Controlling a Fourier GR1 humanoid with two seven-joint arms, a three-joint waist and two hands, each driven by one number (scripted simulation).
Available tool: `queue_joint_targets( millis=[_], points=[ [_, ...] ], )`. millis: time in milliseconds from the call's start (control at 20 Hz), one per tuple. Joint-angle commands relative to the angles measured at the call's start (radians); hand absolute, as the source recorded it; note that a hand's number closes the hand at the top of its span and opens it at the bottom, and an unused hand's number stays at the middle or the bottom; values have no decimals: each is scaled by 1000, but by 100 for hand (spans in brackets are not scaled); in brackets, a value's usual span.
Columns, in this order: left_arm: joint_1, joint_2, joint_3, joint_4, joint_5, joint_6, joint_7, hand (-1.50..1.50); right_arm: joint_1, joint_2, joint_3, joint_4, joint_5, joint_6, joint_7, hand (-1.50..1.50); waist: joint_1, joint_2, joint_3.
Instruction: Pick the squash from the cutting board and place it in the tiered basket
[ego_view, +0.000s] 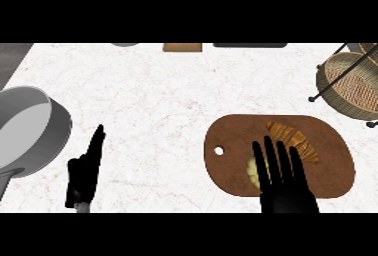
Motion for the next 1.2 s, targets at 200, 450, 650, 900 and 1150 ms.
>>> queue_joint_targets(
  millis=[200, 450, 650, 900, 1150],
  points=[
    [40, -5, -7, -18, -4, -10, 23, 0, -3, 162, -69, 121, 34, 229, 128, -150, -7, 3, -4],
    [7, -15, 21, 40, -12, -19, 1, 0, 36, 230, -68, 182, 109, 216, 95, -150, -13, 4, -3],
    [78, -20, 18, 6, -7, -35, -34, 0, 8, 295, -133, 198, 113, 283, 65, -150, -6, 3, -3],
    [62, -16, 35, 3, -9, -50, -7, 0, 16, 324, -187, 220, 140, 324, 8, -150, -8, 4, -3],
    [54, -44, 21, 27, -40, -37, -6, 0, 78, 334, -236, 265, 157, 309, -37, -150, -13, 4, -3]
  ],
)
